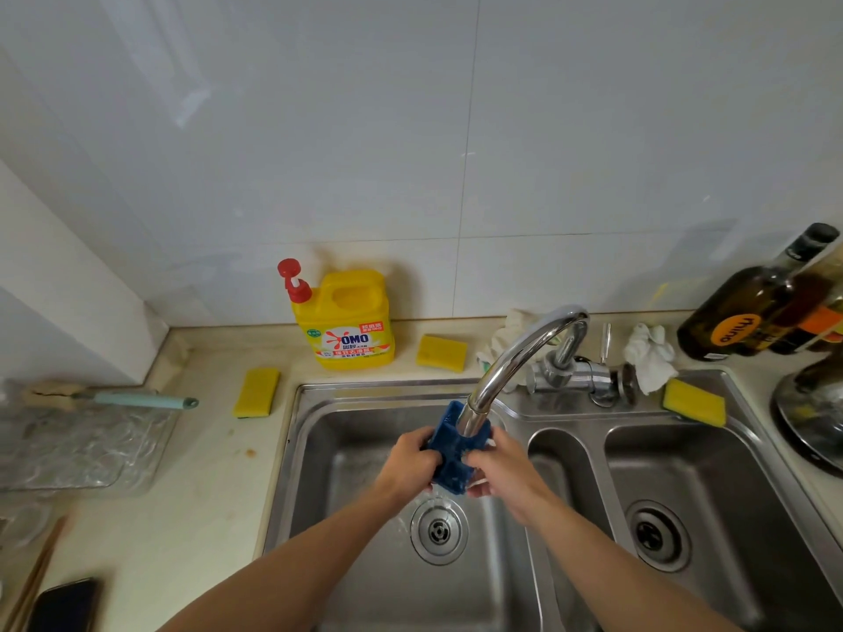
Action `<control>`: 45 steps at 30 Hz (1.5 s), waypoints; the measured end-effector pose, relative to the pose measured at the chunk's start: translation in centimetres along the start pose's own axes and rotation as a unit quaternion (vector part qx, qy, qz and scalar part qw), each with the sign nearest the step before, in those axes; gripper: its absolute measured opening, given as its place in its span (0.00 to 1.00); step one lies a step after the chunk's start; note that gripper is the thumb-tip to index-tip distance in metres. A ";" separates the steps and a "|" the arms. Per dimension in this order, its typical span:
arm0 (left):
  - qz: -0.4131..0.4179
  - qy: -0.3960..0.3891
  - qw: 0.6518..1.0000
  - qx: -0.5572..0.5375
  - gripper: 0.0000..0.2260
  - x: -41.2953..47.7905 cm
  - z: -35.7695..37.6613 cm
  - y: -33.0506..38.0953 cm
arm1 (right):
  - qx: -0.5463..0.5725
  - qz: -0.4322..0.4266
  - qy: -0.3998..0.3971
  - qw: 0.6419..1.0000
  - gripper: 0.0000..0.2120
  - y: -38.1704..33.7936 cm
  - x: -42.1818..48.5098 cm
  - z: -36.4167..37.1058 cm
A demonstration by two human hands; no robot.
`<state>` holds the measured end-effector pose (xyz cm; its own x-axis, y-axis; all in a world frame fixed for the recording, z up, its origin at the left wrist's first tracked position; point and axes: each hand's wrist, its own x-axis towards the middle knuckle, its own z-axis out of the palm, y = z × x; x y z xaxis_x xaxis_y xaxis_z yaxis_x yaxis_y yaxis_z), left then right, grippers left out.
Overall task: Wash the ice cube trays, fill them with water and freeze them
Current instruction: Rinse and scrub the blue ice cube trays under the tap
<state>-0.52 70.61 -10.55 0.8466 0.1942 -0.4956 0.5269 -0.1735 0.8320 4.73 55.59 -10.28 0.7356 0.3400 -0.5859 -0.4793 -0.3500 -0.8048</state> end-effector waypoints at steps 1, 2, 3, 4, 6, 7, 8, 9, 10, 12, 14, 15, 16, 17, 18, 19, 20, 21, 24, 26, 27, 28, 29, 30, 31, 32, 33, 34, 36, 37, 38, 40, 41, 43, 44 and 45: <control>0.004 -0.011 1.000 0.000 0.14 0.0 0.0 0.0 | 0.000 -0.004 0.003 1.000 0.16 0.0 0.0 0.2; 0.007 -0.022 1.000 0.002 0.14 0.0 0.0 0.2 | -0.003 -0.009 0.008 1.000 0.16 0.1 0.1 0.3; 0.008 -0.031 0.999 0.005 0.14 0.0 0.0 0.3 | -0.006 -0.010 0.018 1.000 0.16 0.2 0.2 0.4; 0.009 -0.038 0.999 0.008 0.14 0.0 0.1 0.4 | -0.006 -0.007 0.030 1.000 0.15 0.3 0.3 0.4; 0.010 -0.035 0.999 0.007 0.16 -0.1 0.3 0.5 | 0.004 0.001 0.052 0.999 0.13 0.6 0.6 0.5; 0.005 -0.026 1.000 -0.009 0.17 0.0 0.5 0.5 | 0.014 0.007 0.064 0.998 0.12 0.8 0.8 0.5; -0.007 -0.014 0.999 -0.037 0.18 0.0 0.6 0.5 | 0.026 0.014 0.079 0.996 0.11 0.9 1.0 0.5; -0.023 -0.001 0.997 -0.072 0.18 0.1 0.6 0.5 | 0.042 0.021 0.093 0.995 0.10 1.0 1.2 0.4; -0.039 0.007 0.993 -0.113 0.17 0.1 0.8 0.5 | 0.062 0.028 0.105 0.992 0.09 1.1 1.4 0.4; -0.066 0.003 0.981 -0.184 0.14 0.2 1.1 0.4 | 0.115 0.047 0.115 0.986 0.07 1.3 1.8 0.5; -0.075 -0.005 0.972 -0.222 0.13 0.1 1.4 0.1 | 0.161 0.071 0.106 0.979 0.06 1.3 1.9 0.6; -0.072 -0.006 0.970 -0.230 0.13 0.1 1.4 0.1 | 0.173 0.078 0.099 0.977 0.06 1.3 1.9 0.6; -0.063 -0.004 0.971 -0.232 0.14 0.2 1.3 -0.1 | 0.180 0.080 0.089 0.976 0.07 1.3 1.8 0.6; -0.054 -0.004 0.972 -0.228 0.15 0.3 1.1 -0.2 | 0.186 0.077 0.077 0.976 0.07 1.2 1.6 0.6; -0.047 -0.008 0.974 -0.222 0.17 0.4 0.9 -0.3 | 0.192 0.073 0.064 0.977 0.08 1.0 1.5 0.6; -0.042 -0.015 0.976 -0.215 0.19 0.4 0.7 -0.4 | 0.195 0.071 0.053 0.977 0.09 0.8 1.3 0.6; -0.037 -0.021 0.977 -0.209 0.19 0.5 0.5 -0.5 | 0.197 0.070 0.046 0.977 0.10 0.5 1.2 0.6; -0.031 -0.023 0.979 -0.199 0.19 0.5 0.4 -0.6 | 0.198 0.073 0.040 0.977 0.11 0.3 1.1 0.6; -0.016 0.004 0.989 -0.148 0.17 0.7 -0.1 -0.6 | 0.198 0.085 0.031 0.976 0.13 0.2 1.0 0.3; -0.001 0.008 0.993 -0.117 0.18 0.9 -0.6 -0.5 | 0.198 0.092 0.033 0.975 0.11 0.4 1.0 -0.1; 0.007 0.004 0.995 -0.103 0.19 0.9 -0.8 -0.5 | 0.199 0.090 0.038 0.975 0.10 0.5 1.0 -0.4; 0.013 -0.001 0.996 -0.089 0.19 0.9 -1.0 -0.6 | 0.195 0.085 0.041 0.976 0.08 0.5 1.0 -0.7; 0.016 -0.005 0.997 -0.080 0.19 0.9 -1.2 -0.7 | 0.179 0.077 0.040 0.980 0.08 0.5 0.9 -0.9; 0.017 -0.008 0.997 -0.073 0.20 0.9 -1.3 -0.8 | 0.151 0.070 0.036 0.985 0.08 0.5 0.8 -1.0; 0.019 -0.008 0.997 -0.069 0.20 0.9 -1.4 -0.9 | 0.116 0.061 0.032 0.991 0.09 0.5 0.7 -1.0; 0.020 -0.006 0.998 -0.065 0.20 0.9 -1.3 -0.9 | 0.078 0.054 0.029 0.995 0.10 0.5 0.5 -0.9; 0.020 -0.002 0.998 -0.064 0.20 0.9 -1.3 -1.0 | 0.044 0.046 0.030 0.998 0.10 0.4 0.4 -0.8; 0.018 0.006 0.998 -0.063 0.20 0.9 -1.1 -1.0 | 0.017 0.036 0.035 0.999 0.09 0.3 0.2 -0.6; 0.002 0.017 0.998 -0.065 0.19 1.0 -0.5 -1.1 | -0.016 0.015 0.053 0.998 0.09 0.1 0.1 -0.3; -0.008 0.016 0.998 -0.067 0.17 1.0 -0.2 -1.1 | -0.025 0.006 0.062 0.998 0.10 -0.1 0.1 -0.2; -0.014 0.007 0.998 -0.064 0.15 1.1 0.1 -1.1 | -0.038 -0.004 0.072 0.997 0.12 -0.3 0.1 -0.1; -0.011 -0.024 0.997 -0.068 0.09 1.4 0.5 -1.3 | -0.078 -0.030 0.092 0.992 0.16 -0.6 -0.1 0.0; -0.016 -0.037 0.996 -0.082 0.07 1.4 0.6 -1.4 | -0.092 -0.044 0.100 0.990 0.17 -0.7 -0.1 -0.1; -0.036 -0.041 0.993 -0.105 0.05 1.5 0.8 -1.4 | -0.093 -0.060 0.108 0.988 0.19 -1.0 -0.2 -0.4; -0.046 -0.037 0.992 -0.109 0.06 1.6 0.9 -1.4 | -0.088 -0.063 0.110 0.988 0.20 -1.0 -0.3 -0.6; -0.054 -0.035 0.991 -0.114 0.07 1.7 1.0 -1.3 | -0.084 -0.066 0.109 0.988 0.21 -1.1 -0.4 -0.7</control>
<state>0.27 70.22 -12.68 0.7936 0.1311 -0.5941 0.5904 0.0698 0.8041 5.27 55.20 -9.12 0.8805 0.2025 -0.4285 -0.3001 -0.4616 -0.8348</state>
